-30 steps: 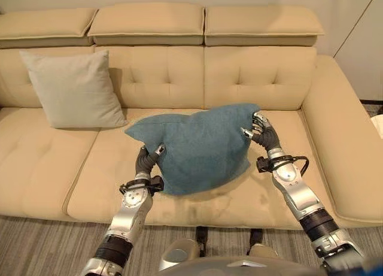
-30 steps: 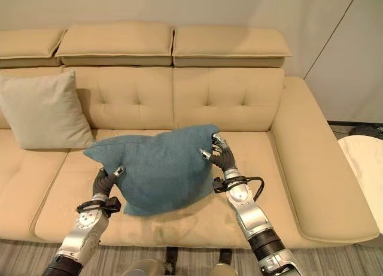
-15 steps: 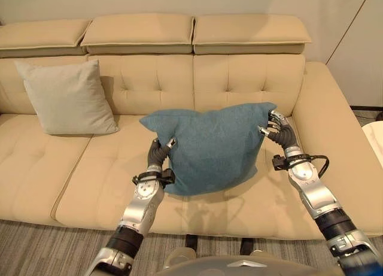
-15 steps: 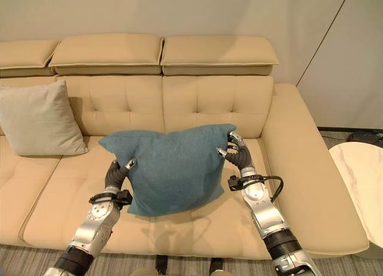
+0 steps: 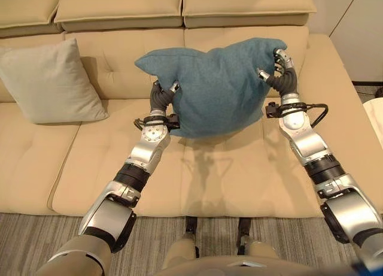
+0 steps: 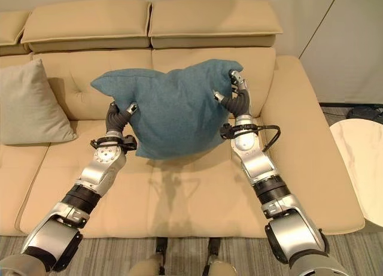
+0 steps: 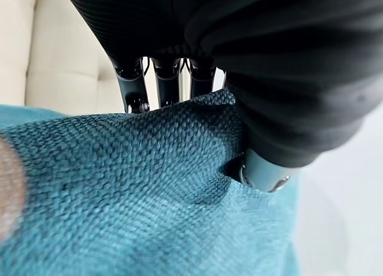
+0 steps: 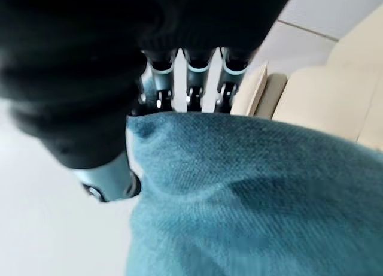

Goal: Pick up all the scattered cushions and arrange them neatly on the sofa.

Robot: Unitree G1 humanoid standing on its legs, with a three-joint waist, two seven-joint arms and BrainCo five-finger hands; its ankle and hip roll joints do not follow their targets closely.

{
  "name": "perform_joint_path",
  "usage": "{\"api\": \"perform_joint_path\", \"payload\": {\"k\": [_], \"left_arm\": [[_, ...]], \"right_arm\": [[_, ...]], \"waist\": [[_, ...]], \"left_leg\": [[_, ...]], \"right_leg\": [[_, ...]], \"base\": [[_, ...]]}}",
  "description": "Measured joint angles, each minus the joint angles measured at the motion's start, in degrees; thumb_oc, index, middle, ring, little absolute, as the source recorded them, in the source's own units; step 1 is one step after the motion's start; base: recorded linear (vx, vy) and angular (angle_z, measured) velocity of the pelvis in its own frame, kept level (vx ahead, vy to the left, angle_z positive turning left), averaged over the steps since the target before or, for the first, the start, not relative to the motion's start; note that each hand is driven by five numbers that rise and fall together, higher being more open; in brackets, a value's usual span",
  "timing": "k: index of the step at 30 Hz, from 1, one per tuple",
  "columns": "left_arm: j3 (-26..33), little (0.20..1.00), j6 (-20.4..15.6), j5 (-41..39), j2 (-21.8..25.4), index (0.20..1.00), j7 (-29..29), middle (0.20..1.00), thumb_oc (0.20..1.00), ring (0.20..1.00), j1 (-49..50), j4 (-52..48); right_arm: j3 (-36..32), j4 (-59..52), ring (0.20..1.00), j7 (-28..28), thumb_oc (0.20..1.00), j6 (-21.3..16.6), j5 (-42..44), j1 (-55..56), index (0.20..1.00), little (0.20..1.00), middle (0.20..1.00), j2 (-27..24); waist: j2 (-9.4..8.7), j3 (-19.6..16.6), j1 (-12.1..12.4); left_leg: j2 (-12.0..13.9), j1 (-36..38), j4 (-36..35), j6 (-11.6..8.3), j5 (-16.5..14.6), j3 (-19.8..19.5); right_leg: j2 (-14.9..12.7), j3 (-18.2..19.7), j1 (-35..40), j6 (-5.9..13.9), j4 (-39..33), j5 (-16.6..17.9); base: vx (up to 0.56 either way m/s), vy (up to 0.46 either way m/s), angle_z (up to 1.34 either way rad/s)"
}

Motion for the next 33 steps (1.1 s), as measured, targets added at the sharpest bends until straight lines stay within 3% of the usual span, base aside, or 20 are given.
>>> {"api": "perform_joint_path", "payload": {"k": [9, 10, 14, 23, 24, 25, 30, 33], "left_arm": [[-3.4, 0.2, -1.4, -0.8, 1.6, 0.2, 2.3, 0.2, 0.2, 0.2, -14.6, 9.9], [-5.5, 0.2, -2.7, -2.7, 3.3, 0.2, 2.4, 0.2, 0.2, 0.2, -21.2, 15.8], [-7.8, 0.2, -3.6, -3.4, 6.5, 0.2, 1.9, 0.2, 0.2, 0.2, -25.4, 20.0], [-6.0, 0.2, -5.1, -5.0, 6.3, 0.2, 1.3, 0.2, 0.2, 0.2, -23.9, 19.9], [-5.4, 0.915, -5.2, -5.0, 6.2, 0.915, 1.2, 0.915, 0.915, 0.915, -23.5, 19.9], [-5.4, 1.0, -5.2, -5.0, 6.2, 1.0, 1.1, 1.0, 1.0, 1.0, -23.5, 19.9], [-4.5, 1.0, -5.0, -4.9, 7.1, 1.0, -0.7, 1.0, 1.0, 1.0, -22.8, 20.1], [-2.9, 1.0, -4.7, -5.0, 13.2, 1.0, -0.9, 1.0, 1.0, 1.0, -25.8, 20.5]], "right_arm": [[1.9, 8.2, 0.2, -5.9, 0.2, -0.1, 2.9, -13.1, 0.2, 0.2, 0.2, -0.4], [6.3, 12.4, 0.2, -6.5, 0.2, -0.5, 4.6, -19.5, 0.2, 0.2, 0.2, -2.5], [7.9, 13.7, 0.2, -6.8, 0.2, -1.6, 6.3, -22.1, 0.2, 0.2, 0.2, -3.0], [9.4, 13.2, 0.2, -6.4, 0.2, -3.8, 7.1, -21.4, 0.2, 0.2, 0.2, -3.0], [9.4, 13.2, 0.404, -6.2, 0.404, -3.8, 7.1, -21.2, 0.404, 0.404, 0.404, -3.0], [9.4, 13.2, 1.0, -6.2, 1.0, -3.8, 7.1, -21.2, 1.0, 1.0, 1.0, -3.0], [10.4, 13.4, 1.0, -4.9, 1.0, -3.4, 3.8, -20.2, 1.0, 1.0, 1.0, -3.2], [11.5, 15.4, 1.0, -5.9, 1.0, -1.0, -0.3, -22.5, 1.0, 1.0, 1.0, -6.9]], "waist": [[-0.29, 0.5, -0.8], [-0.45, 0.6, -1.0], [-0.7, 0.9, -1.6], [-0.86, 1.2, -1.4], [-0.86, 1.2, -1.4], [-0.86, 1.2, -1.4], [-0.86, 1.2, -1.4], [-0.84, 1.2, -1.4]], "left_leg": [[0.0, -8.6, 0.0, 0.04, 1.3, 0.2], [0.0, -12.3, 0.0, 0.02, 1.5, 0.3], [0.0, -14.8, 0.1, 0.02, 1.6, 0.6], [-0.2, -16.9, 0.1, 0.03, 1.6, 0.9], [-0.2, -16.9, 0.1, 0.03, 1.6, 0.9], [-0.2, -17.0, 0.1, 0.02, 1.6, 0.9], [-0.2, -17.7, 0.1, 0.02, 1.6, 0.9], [-0.2, -17.6, 0.1, 0.02, 1.6, 0.9]], "right_leg": [[0.0, 0.3, -8.9, -0.11, 0.0, 1.8], [0.0, 0.5, -12.7, -0.19, 0.0, 2.2], [-0.2, 0.6, -15.4, -0.17, 0.0, 2.2], [-0.4, 0.6, -17.6, -0.16, 0.1, 2.2], [-0.4, 0.6, -17.6, -0.16, 0.1, 2.2], [-0.4, 0.6, -17.7, -0.16, 0.1, 2.2], [-0.5, 0.7, -18.4, -0.16, 0.0, 2.2], [-0.4, 0.9, -18.4, -0.13, 0.0, 2.2]], "base": [[-0.03, -0.005, -0.03], [-0.02, -0.01, -0.07], [0.01, -0.009, -0.03], [0.0, -0.003, 0.0], [0.0, 0.0, 0.0], [0.0, 0.0, 0.0], [0.02, 0.003, -0.01], [0.04, 0.002, -0.03]]}}
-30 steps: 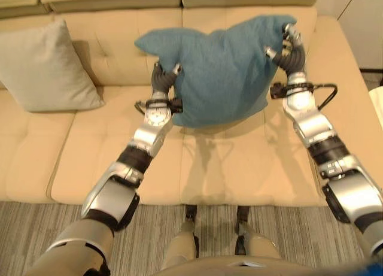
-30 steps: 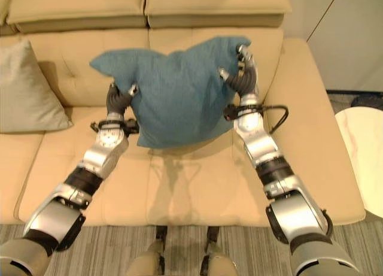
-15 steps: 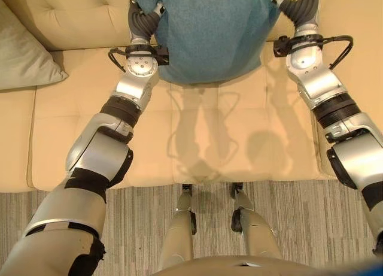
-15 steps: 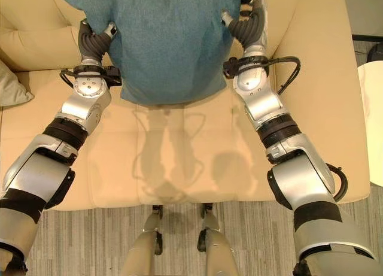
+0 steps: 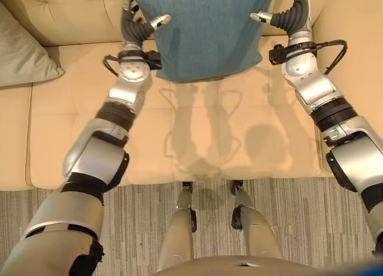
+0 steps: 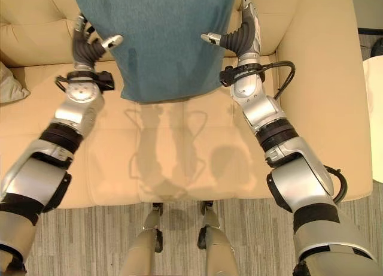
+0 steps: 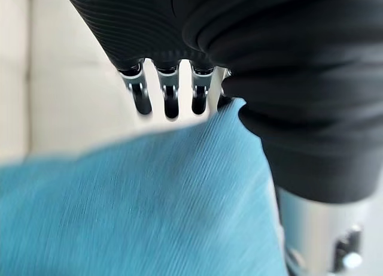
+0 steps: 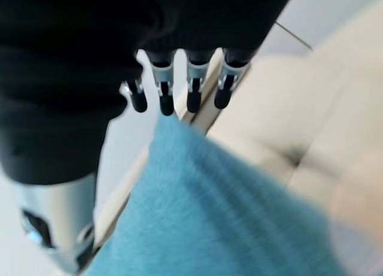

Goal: Pick up all the scattered cushions and arrange them neatly on the sofa.

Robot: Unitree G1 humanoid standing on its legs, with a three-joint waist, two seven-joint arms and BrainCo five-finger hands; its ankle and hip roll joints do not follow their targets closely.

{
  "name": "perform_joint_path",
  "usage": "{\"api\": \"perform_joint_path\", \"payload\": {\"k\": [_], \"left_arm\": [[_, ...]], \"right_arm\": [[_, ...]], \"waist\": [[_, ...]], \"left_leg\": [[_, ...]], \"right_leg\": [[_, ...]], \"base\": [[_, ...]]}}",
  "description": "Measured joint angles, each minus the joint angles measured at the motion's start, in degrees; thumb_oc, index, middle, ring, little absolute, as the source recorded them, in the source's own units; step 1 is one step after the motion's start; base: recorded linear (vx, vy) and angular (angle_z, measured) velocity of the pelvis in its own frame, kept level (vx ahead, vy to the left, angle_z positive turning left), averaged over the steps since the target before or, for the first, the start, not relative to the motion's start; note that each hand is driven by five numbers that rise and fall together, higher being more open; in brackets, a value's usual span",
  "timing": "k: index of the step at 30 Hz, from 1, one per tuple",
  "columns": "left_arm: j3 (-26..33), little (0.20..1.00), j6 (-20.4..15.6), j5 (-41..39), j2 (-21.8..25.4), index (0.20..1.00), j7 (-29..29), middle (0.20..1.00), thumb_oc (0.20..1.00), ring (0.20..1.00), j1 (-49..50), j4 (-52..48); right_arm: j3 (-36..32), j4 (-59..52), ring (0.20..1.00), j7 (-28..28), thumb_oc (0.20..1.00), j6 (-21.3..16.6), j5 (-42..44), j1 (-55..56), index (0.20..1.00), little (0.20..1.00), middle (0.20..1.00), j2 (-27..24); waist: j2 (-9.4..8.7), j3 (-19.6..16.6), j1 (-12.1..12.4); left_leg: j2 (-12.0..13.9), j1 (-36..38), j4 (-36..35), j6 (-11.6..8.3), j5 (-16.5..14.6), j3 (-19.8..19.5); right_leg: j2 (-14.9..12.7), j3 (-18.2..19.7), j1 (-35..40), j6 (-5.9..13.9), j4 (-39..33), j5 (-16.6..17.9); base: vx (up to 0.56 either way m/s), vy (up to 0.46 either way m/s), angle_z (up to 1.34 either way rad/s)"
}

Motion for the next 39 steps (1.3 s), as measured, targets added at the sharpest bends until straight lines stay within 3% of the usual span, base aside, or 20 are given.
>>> {"api": "perform_joint_path", "payload": {"k": [3, 5, 6, 8, 9, 10, 11, 13, 15, 17, 19, 21, 24, 29, 34, 39], "left_arm": [[1.4, 1.0, -0.2, 0.0, 8.2, 1.0, 1.0, 1.0, 1.0, 1.0, -2.3, -0.6], [4.8, 1.0, -0.7, 0.0, 10.0, 1.0, 0.7, 1.0, 1.0, 1.0, 2.1, -5.3], [4.9, 1.0, -0.6, 0.0, 10.1, 1.0, 0.8, 1.0, 1.0, 1.0, 3.4, -5.4], [10.0, 1.0, -0.4, 0.6, 10.6, 1.0, -0.6, 1.0, 1.0, 1.0, 15.3, -17.6], [13.3, 1.0, -1.5, 1.4, 11.8, 1.0, -1.7, 1.0, 1.0, 1.0, 25.0, -26.0], [14.6, 1.0, -1.5, 2.6, 11.2, 1.0, -2.1, 1.0, 1.0, 1.0, 35.0, -28.0], [15.3, 1.0, -0.9, 2.7, 11.0, 1.0, -2.5, 1.0, 1.0, 1.0, 40.2, -28.2], [21.6, 1.0, -0.6, 4.2, 10.4, 1.0, -4.8, 1.0, 1.0, 1.0, 52.8, -35.4], [25.7, 1.0, -0.2, 6.5, 7.7, 1.0, -7.2, 1.0, 1.0, 1.0, 65.3, -40.1], [27.0, 1.0, 1.0, 8.3, -2.2, 1.0, -11.7, 1.0, 1.0, 1.0, 78.3, -37.5], [26.1, 1.0, 3.2, 10.3, -10.2, 1.0, -16.5, 1.0, 1.0, 1.0, 83.9, -26.0], [23.6, 1.0, 5.8, 12.0, -13.4, 1.0, -18.5, 1.0, 1.0, 1.0, 85.7, -16.6], [20.9, 1.0, 8.2, 15.3, -16.2, 1.0, -21.0, 1.0, 1.0, 1.0, 83.6, -4.3], [20.6, 1.0, 8.6, 21.6, -20.7, 1.0, -22.0, 1.0, 1.0, 1.0, 79.4, 14.6], [20.6, 1.0, 8.9, 27.1, -20.9, 1.0, -22.6, 1.0, 1.0, 1.0, 78.1, 17.6], [20.2, 1.0, 8.9, 27.7, -20.9, 1.0, -22.5, 1.0, 1.0, 1.0, 77.0, 17.5]], "right_arm": [[0.0, -0.2, 1.0, -1.0, 1.0, 2.3, -0.7, -0.9, 1.0, 1.0, 1.0, -7.6], [-1.4, -2.0, 1.0, -0.7, 1.0, 2.7, -1.1, 0.8, 1.0, 1.0, 1.0, -13.4], [-2.3, -2.2, 1.0, -0.7, 1.0, 3.0, -1.1, 1.0, 1.0, 1.0, 1.0, -13.3], [-7.2, -12.1, 1.0, 1.6, 1.0, 2.8, -1.3, 9.6, 1.0, 1.0, 1.0, -15.5], [-10.1, -19.0, 1.0, 2.8, 1.0, 1.9, -2.3, 18.4, 1.0, 1.0, 1.0, -18.3], [-12.0, -19.8, 1.0, 4.4, 1.0, 2.1, -3.0, 27.5, 1.0, 1.0, 1.0, -19.3], [-13.5, -19.5, 1.0, 5.8, 1.0, 2.3, -3.4, 33.0, 1.0, 1.0, 1.0, -19.3], [-20.4, -22.2, 1.0, 8.9, 1.0, 1.9, -4.6, 46.2, 1.0, 1.0, 1.0, -18.3], [-25.0, -22.0, 1.0, 12.5, 1.0, 2.2, -6.1, 58.8, 1.0, 1.0, 1.0, -15.9], [-27.0, -18.5, 1.0, 17.2, 1.0, 2.1, -9.0, 68.6, 1.0, 1.0, 1.0, -8.7], [-27.1, -9.6, 1.0, 20.0, 1.0, 1.9, -10.3, 71.8, 1.0, 1.0, 1.0, -0.8], [-25.4, -4.4, 1.0, 21.7, 1.0, 2.0, -11.5, 73.0, 1.0, 1.0, 1.0, 3.1], [-23.0, 0.8, 1.0, 22.7, 1.0, 1.8, -13.2, 71.9, 1.0, 1.0, 1.0, 5.2], [-17.7, 16.3, 1.0, 23.0, 1.0, 0.8, -16.5, 69.0, 1.0, 1.0, 1.0, 9.1], [-15.4, 23.4, 1.0, 24.0, 1.0, 1.8, -18.0, 70.1, 1.0, 1.0, 1.0, 10.3], [-15.6, 24.0, 1.0, 23.9, 1.0, 1.9, -17.9, 70.6, 1.0, 1.0, 1.0, 10.3]], "waist": [[0.01, -0.1, 0.1], [0.02, -0.1, 1.1], [0.02, -0.1, 1.2], [-0.01, -0.1, 1.3], [-0.02, -0.1, 1.3], [-0.17, -0.3, 1.3], [-0.62, -1.3, 1.4], [-1.28, -2.8, 1.6], [-2.07, -2.9, 1.7], [-2.35, -3.5, 2.0], [-2.57, -5.1, 1.7], [-3.06, -5.7, 1.6], [-3.04, -5.8, 1.7], [-2.02, -8.3, 3.0], [-0.5, -8.4, 3.1], [0.18, -6.5, 3.1]], "left_leg": [[0.0, 0.7, 0.0, -0.03, 0.0, 0.0], [-0.1, 2.4, 0.0, -0.03, 0.0, -0.1], [-0.1, 3.2, 0.0, -0.04, 0.0, -0.1], [-0.1, 5.9, 0.0, -0.19, -0.1, -0.2], [-0.2, 7.9, 0.0, -0.31, -0.2, -0.4], [-0.4, 11.7, 0.0, -0.32, -0.2, -0.3], [-0.7, 13.5, 0.0, -0.99, -0.7, -0.2], [-0.3, 15.1, -0.1, -2.6, -2.7, -0.2], [-0.4, 18.3, -0.1, -2.53, -2.7, -0.2], [-0.5, 24.1, -0.1, -1.66, -4.5, 0.8], [-0.1, 25.9, -0.1, -1.54, -6.1, 0.9], [0.0, 26.3, -0.2, -1.49, -6.1, 0.8], [0.0, 26.9, -0.4, -0.93, -6.0, 0.9], [0.0, 29.2, -0.4, -0.58, -5.8, 1.1], [0.9, 32.2, -0.4, -0.21, -5.8, 1.2], [2.6, 31.6, 0.0, -0.4, -5.2, 0.4]], "right_leg": [[0.0, 0.0, 0.8, 0.01, 0.0, 0.0], [-0.1, -0.2, 2.5, 0.04, 0.0, 0.0], [-0.1, -0.2, 3.4, 0.07, 0.0, 0.0], [-0.2, -0.4, 6.5, 1.2, 0.0, -0.9], [-0.3, -0.4, 8.6, 1.3, 0.0, -1.0], [-0.6, -0.4, 12.6, 1.9, 0.0, -1.5], [-0.9, -0.4, 14.6, 3.16, 0.0, -3.1], [-0.5, -0.5, 16.5, 2.63, 0.0, -4.5], [-0.6, -0.6, 19.8, 2.55, 0.0, -4.6], [-0.8, -0.6, 25.3, 3.31, -0.1, -6.0], [-0.3, -0.6, 27.1, 3.17, -0.1, -6.8], [-0.3, -0.5, 27.7, 3.11, -0.2, -6.8], [-0.4, -0.5, 28.4, 2.7, -0.3, -6.4], [-0.5, -0.5, 30.7, 2.5, -0.4, -6.3], [0.4, -0.5, 33.6, 2.15, -0.4, -6.4], [2.5, -1.8, 34.0, 1.34, -0.2, -6.7]], "base": [[0.05, -0.002, 0.03], [0.04, 0.0, 0.03], [0.08, 0.004, 0.03], [0.1, 0.013, 0.12], [0.08, 0.02, 0.18], [0.14, 0.016, 0.19], [0.14, -0.001, 0.14], [0.12, -0.001, 0.11], [0.09, 0.001, 0.04], [0.03, 0.008, -0.1], [-0.01, 0.011, 0.02], [-0.01, 0.013, 0.02], [-0.01, 0.002, 0.0], [-0.04, -0.018, 0.02], [-0.05, -0.084, -0.02], [-0.19, -0.154, 0.11]]}}
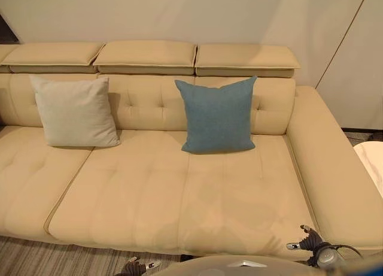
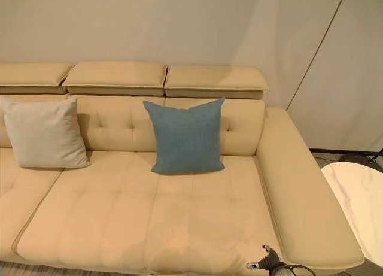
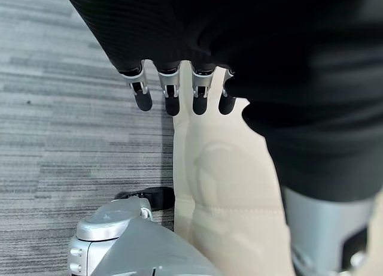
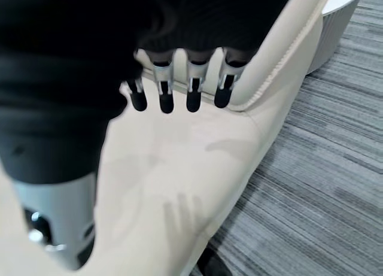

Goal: Pick up all the scattered cushions and arrange them neatly on the sofa.

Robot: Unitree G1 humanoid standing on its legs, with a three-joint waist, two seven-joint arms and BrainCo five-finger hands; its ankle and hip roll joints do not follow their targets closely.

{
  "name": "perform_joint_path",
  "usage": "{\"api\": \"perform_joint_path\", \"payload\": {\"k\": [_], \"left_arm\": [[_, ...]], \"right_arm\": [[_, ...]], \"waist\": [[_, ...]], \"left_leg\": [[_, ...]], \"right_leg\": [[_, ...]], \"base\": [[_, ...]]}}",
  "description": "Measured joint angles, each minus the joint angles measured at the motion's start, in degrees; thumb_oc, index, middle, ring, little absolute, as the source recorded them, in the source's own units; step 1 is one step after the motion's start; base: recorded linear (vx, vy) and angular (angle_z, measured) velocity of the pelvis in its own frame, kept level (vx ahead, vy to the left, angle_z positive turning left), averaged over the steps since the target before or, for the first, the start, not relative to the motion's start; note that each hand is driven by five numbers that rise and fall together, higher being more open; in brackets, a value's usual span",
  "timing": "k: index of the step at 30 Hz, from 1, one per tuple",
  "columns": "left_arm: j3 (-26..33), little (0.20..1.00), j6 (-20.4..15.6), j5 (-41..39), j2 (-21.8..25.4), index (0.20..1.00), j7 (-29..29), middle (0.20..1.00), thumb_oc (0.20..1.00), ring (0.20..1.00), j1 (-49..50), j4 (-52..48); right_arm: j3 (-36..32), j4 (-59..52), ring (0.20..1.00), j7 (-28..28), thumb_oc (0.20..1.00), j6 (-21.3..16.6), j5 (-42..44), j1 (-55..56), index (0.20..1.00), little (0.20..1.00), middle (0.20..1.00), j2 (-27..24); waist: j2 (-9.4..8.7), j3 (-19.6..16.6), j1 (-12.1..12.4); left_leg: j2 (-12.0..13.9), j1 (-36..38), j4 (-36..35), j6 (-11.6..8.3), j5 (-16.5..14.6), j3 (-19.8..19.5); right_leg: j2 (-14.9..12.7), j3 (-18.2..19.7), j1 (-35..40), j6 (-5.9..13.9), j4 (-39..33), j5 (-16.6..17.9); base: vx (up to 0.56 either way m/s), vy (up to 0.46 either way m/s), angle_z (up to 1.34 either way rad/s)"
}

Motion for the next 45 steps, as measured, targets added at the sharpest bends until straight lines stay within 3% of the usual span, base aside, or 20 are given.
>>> {"api": "perform_joint_path", "payload": {"k": [4, 6, 7, 9, 11, 13, 14, 16, 17, 23, 24, 25, 27, 28, 30, 31, 33, 35, 40, 45], "left_arm": [[-0.4, 1.0, 0.1, 0.5, -0.3, 1.0, 0.6, 1.0, 1.0, 1.0, -4.9, 0.2], [-0.3, 1.0, 0.3, 0.5, -0.1, 1.0, 0.7, 1.0, 1.0, 1.0, -6.6, 1.4], [-0.3, 1.0, 0.6, 0.5, -0.3, 1.0, 0.7, 1.0, 1.0, 1.0, -6.9, 2.7], [-0.2, 1.0, 0.8, 0.7, -0.4, 1.0, 0.7, 1.0, 1.0, 1.0, -6.0, 3.5], [-0.3, 1.0, 0.9, 1.7, -1.1, 1.0, 0.7, 1.0, 1.0, 1.0, -6.1, 3.3], [-0.5, 1.0, 0.9, 1.8, -2.3, 1.0, 0.6, 1.0, 1.0, 1.0, -6.6, 2.8], [-2.2, 1.0, 0.9, 1.9, -2.9, 1.0, 0.6, 1.0, 1.0, 1.0, -7.3, 2.1], [-4.7, 1.0, 0.8, 2.3, -3.1, 1.0, 0.5, 1.0, 1.0, 1.0, -8.9, 2.0], [-5.0, 1.0, 0.8, 2.4, -3.0, 1.0, 0.5, 1.0, 1.0, 1.0, -9.5, 1.8], [-5.2, 1.0, 0.9, 2.8, -1.1, 1.0, 0.9, 1.0, 1.0, 1.0, -8.4, 2.2], [-6.4, 1.0, 0.9, 2.8, -0.9, 1.0, 1.0, 1.0, 1.0, 1.0, -8.6, 2.1], [-6.7, 1.0, 1.0, 2.8, -0.6, 1.0, 1.1, 1.0, 1.0, 1.0, -9.3, 2.1], [-6.4, 1.0, 1.2, 2.8, 0.2, 1.0, 1.1, 1.0, 1.0, 1.0, -9.5, 2.2], [-5.9, 1.0, 1.2, 2.8, 0.6, 1.0, 1.1, 1.0, 1.0, 1.0, -9.7, 2.2], [-4.7, 1.0, 1.3, 2.8, 1.5, 1.0, 1.2, 1.0, 1.0, 1.0, -8.3, 2.3], [-4.6, 1.0, 1.3, 2.8, 1.7, 1.0, 1.2, 1.0, 1.0, 1.0, -8.0, 2.2], [-3.2, 1.0, 1.5, 2.7, 2.2, 1.0, 1.3, 1.0, 1.0, 1.0, -6.9, 2.2], [-2.5, 1.0, 1.9, 1.6, -0.6, 1.0, 1.2, 1.0, 1.0, 1.0, -5.3, 2.2], [-2.6, 1.0, 2.1, 1.5, -1.1, 1.0, 1.1, 1.0, 1.0, 1.0, -4.7, 2.2], [-2.6, 1.0, 2.1, 1.5, -1.2, 1.0, 1.1, 1.0, 1.0, 1.0, -4.7, 2.2]], "right_arm": [[-1.0, 2.4, 1.0, -0.2, 1.0, 0.5, 1.3, -1.5, 1.0, 1.0, 1.0, 0.1], [-0.9, 3.0, 1.0, -0.4, 1.0, 0.5, 1.9, -2.9, 1.0, 1.0, 1.0, 0.8], [-0.6, 3.0, 1.0, -0.5, 1.0, 0.5, 1.9, -3.5, 1.0, 1.0, 1.0, 1.0], [-0.7, 2.9, 1.0, -0.7, 1.0, 0.6, 2.3, -3.2, 1.0, 1.0, 1.0, 0.7], [-0.7, 3.0, 1.0, -0.7, 1.0, 1.1, 2.3, -2.5, 1.0, 1.0, 1.0, 0.5], [-0.7, 3.1, 1.0, -0.6, 1.0, 1.1, 2.3, -2.1, 1.0, 1.0, 1.0, 0.2], [-1.1, 3.2, 1.0, -0.6, 1.0, 1.2, 2.3, -2.1, 1.0, 1.0, 1.0, 0.1], [-1.3, 4.1, 1.0, -0.6, 1.0, 1.5, 2.3, -2.9, 1.0, 1.0, 1.0, 0.4], [-1.3, 4.1, 1.0, -0.6, 1.0, 1.7, 2.3, -3.1, 1.0, 1.0, 1.0, 0.6], [-1.3, 5.4, 1.0, -0.9, 1.0, 2.3, 2.2, -2.4, 1.0, 1.0, 1.0, 4.7], [-1.1, 5.5, 1.0, -0.9, 1.0, 2.6, 2.2, -3.1, 1.0, 1.0, 1.0, 5.0], [-0.9, 5.8, 1.0, -0.7, 1.0, 3.3, 2.1, -5.2, 1.0, 1.0, 1.0, 5.1], [-0.1, 6.7, 1.0, -0.6, 1.0, 3.5, 2.1, -7.0, 1.0, 1.0, 1.0, 5.1], [0.0, 6.9, 1.0, -0.6, 1.0, 3.5, 2.1, -7.0, 1.0, 1.0, 1.0, 5.1], [0.0, 6.8, 1.0, -0.6, 1.0, 3.4, 2.1, -7.4, 1.0, 1.0, 1.0, 5.0], [-0.2, 6.6, 1.0, -0.7, 1.0, 3.4, 2.1, -7.3, 1.0, 1.0, 1.0, 5.3], [-0.2, 6.4, 1.0, -0.6, 1.0, 3.4, 2.2, -7.0, 1.0, 1.0, 1.0, 7.1], [-0.2, 6.5, 1.0, -0.6, 1.0, 3.5, 2.2, -5.8, 1.0, 1.0, 1.0, 6.7], [-0.2, 6.4, 1.0, -0.9, 1.0, 3.5, 2.2, -4.9, 1.0, 1.0, 1.0, 5.6], [-0.1, 6.4, 1.0, -1.2, 1.0, 3.5, 2.2, -4.1, 1.0, 1.0, 1.0, 5.7]], "waist": [[0.18, 4.4, 0.8], [-3.07, 6.3, 1.3], [-5.1, 7.1, 1.3], [-4.56, 6.6, -0.2], [-3.07, 5.8, -1.9], [-1.42, 4.9, -3.4], [-0.12, 4.2, -4.0], [0.23, 4.0, -4.0], [-0.36, 3.9, -3.9], [-7.02, 2.8, -3.7], [-6.92, 3.4, -3.3], [-4.3, 5.3, -2.0], [-2.56, 6.8, -1.2], [-2.08, 7.1, -0.3], [-2.54, 6.7, 0.9], [-2.9, 6.4, 1.6], [-5.44, 4.8, 2.6], [-4.39, 2.8, 2.3], [-3.68, 0.9, 2.0], [-2.41, 0.1, 1.6]], "left_leg": [[1.2, -5.9, 4.9, -4.0, 3.1, -2.8], [-1.2, -7.1, 7.1, -9.03, 6.2, -2.6], [-3.2, -7.2, 15.2, -7.01, 0.2, -2.4], [-3.3, -5.0, 21.6, -6.26, -5.4, -2.6], [-2.9, 0.6, 22.0, -5.65, -9.6, -2.6], [-2.5, 5.1, 16.4, -4.26, -12.0, -2.4], [-2.1, 7.3, 10.0, -3.33, -12.0, -1.5], [-2.3, 8.8, 5.4, -1.67, -12.4, -0.6], [-2.9, 8.9, 4.2, 0.3, -12.6, -0.6], [-12.0, 5.3, 7.1, 5.19, -10.9, 0.6], [-12.3, 2.9, 8.9, 6.05, -10.8, 1.6], [-10.7, 0.0, 9.3, 8.3, -9.0, 3.9], [-9.1, -1.1, 9.2, 10.07, -7.6, 5.0], [-8.5, -0.1, 8.1, 9.95, -7.0, 5.3], [-8.1, 0.4, 6.6, 9.2, -6.0, 5.9], [-8.0, 0.4, 6.1, 8.28, -5.4, 6.2], [-8.6, 0.0, 4.8, 6.25, -4.8, 6.2], [-6.2, 0.1, 3.2, 3.27, -2.9, 5.4], [-3.7, -0.1, 3.4, 2.53, -1.7, 5.1], [-3.6, 0.5, 3.1, 2.35, -1.6, 4.4]], "right_leg": [[1.4, -2.0, -3.3, -3.27, 1.0, -0.7], [-1.6, -2.2, -3.9, -7.89, -0.2, 1.8], [-3.6, -1.7, -3.7, -8.35, -0.2, 2.4], [-4.1, -1.8, -2.8, -8.24, -0.2, 2.3], [-3.8, -1.9, -3.0, -7.48, -0.2, 2.6], [-3.3, -2.0, -4.4, -6.48, 0.2, 4.2], [-2.8, -2.5, -5.6, -5.97, 0.4, 5.0], [-3.2, -2.5, -7.0, -4.95, 0.9, 6.2], [-3.9, -2.2, -8.0, -4.31, 1.6, 6.7], [-11.9, 1.7, -13.2, 1.88, 3.6, 7.4], [-12.9, 1.8, -14.9, 3.93, 3.8, 5.3], [-12.6, 0.3, -17.9, 6.89, 8.7, 1.7], [-11.6, 0.8, -19.6, 6.14, 22.0, -1.6], [-11.0, 1.7, -19.7, 5.38, 30.5, -4.1], [-9.9, 3.1, -11.9, 5.99, 32.3, -9.3], [-9.7, 3.3, -9.2, 5.64, 30.3, -11.2], [-8.8, 3.0, -1.8, 4.21, 15.3, -13.1], [-5.2, 2.9, 0.7, 1.58, 8.5, -10.1], [-2.4, 2.8, 1.3, -0.58, 6.9, -9.1], [-1.9, 1.5, 3.6, -0.83, 4.0, -8.0]], "base": [[-0.23, -0.064, 0.33], [-0.18, 0.015, -0.2], [-0.14, 0.047, -0.21], [-0.11, 0.09, 0.03], [-0.11, 0.13, 0.15], [-0.14, 0.13, 0.16], [-0.16, 0.142, 0.16], [-0.18, 0.154, 0.02], [-0.21, 0.161, -0.06], [-0.26, 0.124, -0.1], [-0.47, 0.09, -0.44], [-0.43, 0.076, -0.46], [-0.21, 0.031, -0.34], [-0.06, -0.118, -0.21], [-0.03, -0.175, -0.24], [0.02, -0.078, -0.26], [0.02, -0.128, -0.21], [0.02, -0.151, -0.06], [0.02, -0.053, -0.03], [0.02, -0.016, 0.08]]}}
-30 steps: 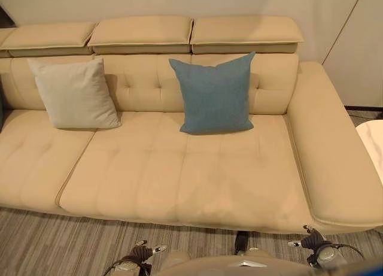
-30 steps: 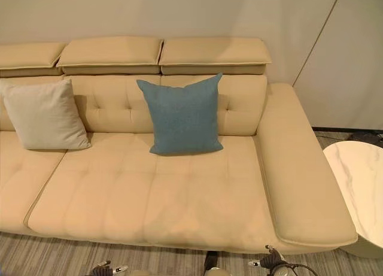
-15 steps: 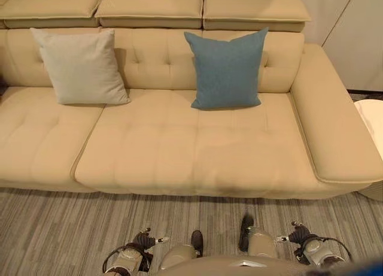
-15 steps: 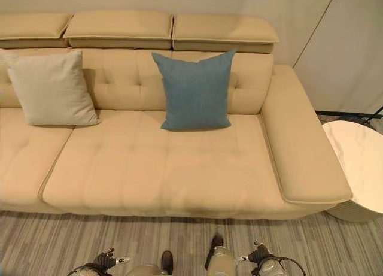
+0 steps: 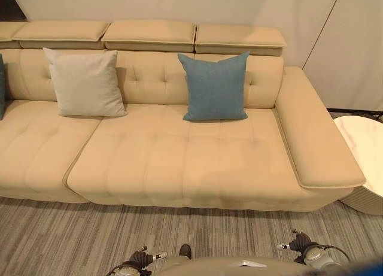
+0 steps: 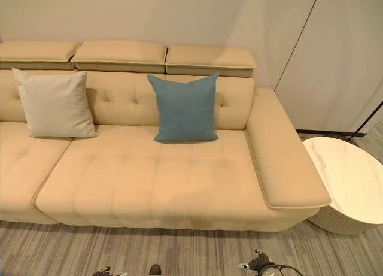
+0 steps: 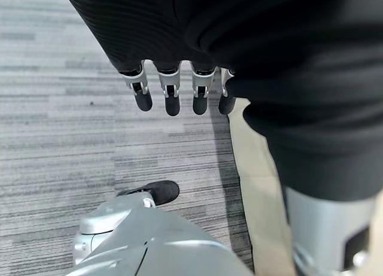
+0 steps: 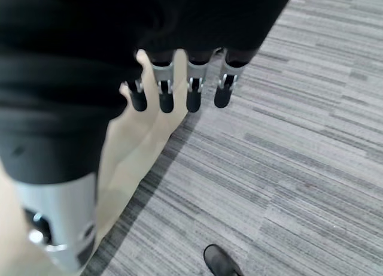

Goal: Pick up all the scattered cushions and arrange them neatly on the sofa.

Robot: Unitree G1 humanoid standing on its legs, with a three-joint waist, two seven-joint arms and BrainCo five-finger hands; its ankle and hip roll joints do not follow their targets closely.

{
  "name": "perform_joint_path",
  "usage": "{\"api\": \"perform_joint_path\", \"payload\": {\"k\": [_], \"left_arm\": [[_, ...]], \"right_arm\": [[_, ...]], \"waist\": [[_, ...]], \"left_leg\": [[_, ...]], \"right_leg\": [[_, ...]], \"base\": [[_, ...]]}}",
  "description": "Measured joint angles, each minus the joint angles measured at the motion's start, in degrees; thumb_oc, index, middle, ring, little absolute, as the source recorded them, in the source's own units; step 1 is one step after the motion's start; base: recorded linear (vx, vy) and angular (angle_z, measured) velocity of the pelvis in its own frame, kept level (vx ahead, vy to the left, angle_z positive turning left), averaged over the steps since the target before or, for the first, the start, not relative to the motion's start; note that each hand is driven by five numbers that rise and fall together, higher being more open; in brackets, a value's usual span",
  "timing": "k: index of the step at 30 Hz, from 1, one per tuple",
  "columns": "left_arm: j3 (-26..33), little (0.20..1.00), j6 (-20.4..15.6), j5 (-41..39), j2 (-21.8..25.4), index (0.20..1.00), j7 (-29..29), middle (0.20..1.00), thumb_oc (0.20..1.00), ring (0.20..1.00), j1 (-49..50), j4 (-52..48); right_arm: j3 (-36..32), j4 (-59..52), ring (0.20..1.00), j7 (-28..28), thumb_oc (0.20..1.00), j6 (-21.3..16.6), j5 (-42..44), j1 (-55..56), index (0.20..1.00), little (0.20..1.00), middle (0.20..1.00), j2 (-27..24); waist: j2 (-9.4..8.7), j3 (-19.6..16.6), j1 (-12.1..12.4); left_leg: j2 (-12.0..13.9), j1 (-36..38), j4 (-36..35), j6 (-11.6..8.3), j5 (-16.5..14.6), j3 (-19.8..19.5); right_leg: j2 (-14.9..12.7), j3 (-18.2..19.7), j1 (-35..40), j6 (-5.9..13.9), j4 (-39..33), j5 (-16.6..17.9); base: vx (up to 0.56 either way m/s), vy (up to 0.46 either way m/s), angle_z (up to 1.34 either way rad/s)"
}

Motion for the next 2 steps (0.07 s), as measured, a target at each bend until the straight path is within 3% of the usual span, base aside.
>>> {"api": "perform_joint_path", "payload": {"k": [2], "left_arm": [[0.0, 1.0, 0.0, 0.0, 0.0, 1.0, 0.0, 1.0, 1.0, 1.0, -0.1, 0.0]], "right_arm": [[0.0, 0.0, 1.0, 0.0, 1.0, 0.0, 0.0, 0.1, 1.0, 1.0, 1.0, 0.0]], "waist": [[0.23, -0.2, -0.1]], "left_leg": [[-0.4, 0.4, -1.0, 0.08, 0.5, -0.5]], "right_leg": [[0.1, -0.2, 1.0, 0.07, -1.8, 1.1]], "base": [[0.04, -0.002, 0.15]]}}
